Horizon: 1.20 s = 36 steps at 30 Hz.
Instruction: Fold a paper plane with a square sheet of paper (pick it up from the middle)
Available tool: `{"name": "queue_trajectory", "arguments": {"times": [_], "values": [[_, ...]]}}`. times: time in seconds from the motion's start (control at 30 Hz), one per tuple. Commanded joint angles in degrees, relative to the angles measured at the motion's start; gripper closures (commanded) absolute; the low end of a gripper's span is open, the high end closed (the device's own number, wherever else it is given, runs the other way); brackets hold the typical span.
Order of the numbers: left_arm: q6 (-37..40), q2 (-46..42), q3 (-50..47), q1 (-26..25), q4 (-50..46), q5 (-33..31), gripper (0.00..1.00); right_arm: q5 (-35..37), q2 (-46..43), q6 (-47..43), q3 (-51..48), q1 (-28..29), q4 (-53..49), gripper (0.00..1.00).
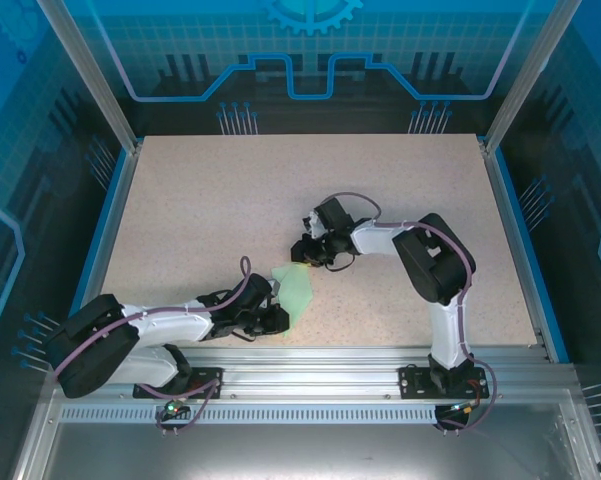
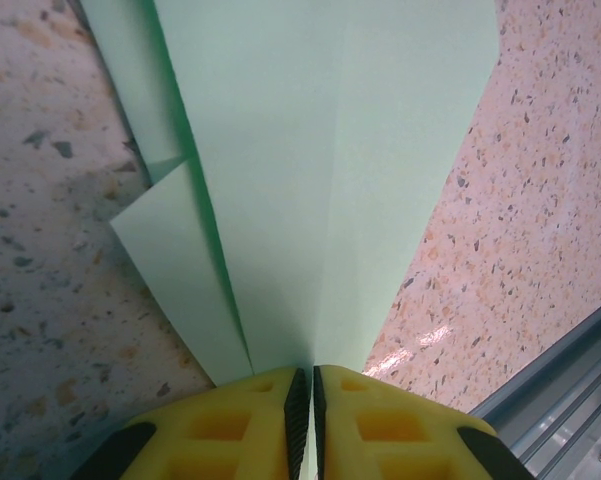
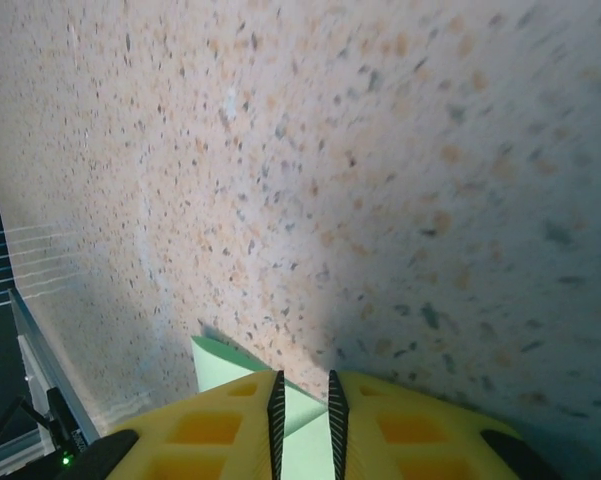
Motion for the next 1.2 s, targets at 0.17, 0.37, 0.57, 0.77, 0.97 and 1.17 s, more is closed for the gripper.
{"name": "queue_trajectory", "arguments": {"times": [0.17, 0.37, 0.57, 0.77, 0.97, 1.17], "values": [[1.6, -1.35, -0.11, -0.52, -7.44, -0.86, 0.8, 0.79, -10.01, -4.42, -2.73, -1.69, -5.83, 0.67], [2.2, -9.61, 4.77, 0.03, -11.2, -3.53, 0.67, 2.48, -18.89, -2.36, -13.19, -0.69, -5.13, 0.55], [4.06, -12.3, 7.72, 4.5, -11.84, -3.31, 0.64, 2.57, -22.79, 1.75, -21.24, 2.71, -1.33, 0.47], [6.14, -6.59, 11.72, 6.4, -11.74, -3.14, 0.67, 2.5, -21.2, 4.46, -22.61, 5.8, 1.26, 0.46], [6.14, -1.41, 12.9, 7.48, -10.62, -3.16, 0.69, 3.07, -20.02, 6.38, -23.14, 7.35, 2.57, 0.47], [6.5, 1.99, 13.01, 7.71, -10.05, -2.97, 0.71, 5.12, -20.84, 7.16, -24.33, 7.46, 2.08, 0.47]]}}
